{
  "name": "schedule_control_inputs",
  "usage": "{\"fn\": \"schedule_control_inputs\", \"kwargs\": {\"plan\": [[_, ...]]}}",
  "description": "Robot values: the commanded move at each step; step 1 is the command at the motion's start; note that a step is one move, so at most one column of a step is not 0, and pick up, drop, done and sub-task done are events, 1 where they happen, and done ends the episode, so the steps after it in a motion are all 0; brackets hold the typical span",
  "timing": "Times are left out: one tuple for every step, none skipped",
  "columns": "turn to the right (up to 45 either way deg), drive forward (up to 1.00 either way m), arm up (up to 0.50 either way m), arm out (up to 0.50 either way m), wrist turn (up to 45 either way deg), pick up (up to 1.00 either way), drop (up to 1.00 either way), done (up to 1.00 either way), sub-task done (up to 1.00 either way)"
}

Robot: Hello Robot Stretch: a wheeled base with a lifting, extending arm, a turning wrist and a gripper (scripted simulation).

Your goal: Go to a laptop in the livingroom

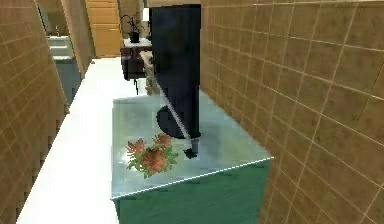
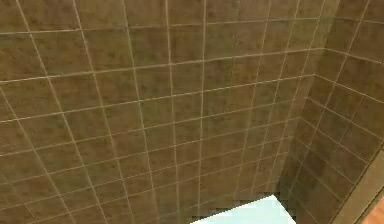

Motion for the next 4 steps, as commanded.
{"fn": "schedule_control_inputs", "kwargs": {"plan": [[-45.0, 0.00, 0.00, 0.00, 0.0, 0.00, 0.00, 0.00, 0.00], [-24.0, 0.00, 0.00, 0.00, 0.0, 0.00, 0.00, 0.00, 0.00], [0.0, 0.70, 0.00, 0.00, 0.0, 0.00, 0.00, 0.00, 0.00], [45.0, 0.00, 0.00, 0.00, 0.0, 0.00, 0.00, 0.00, 0.00]]}}
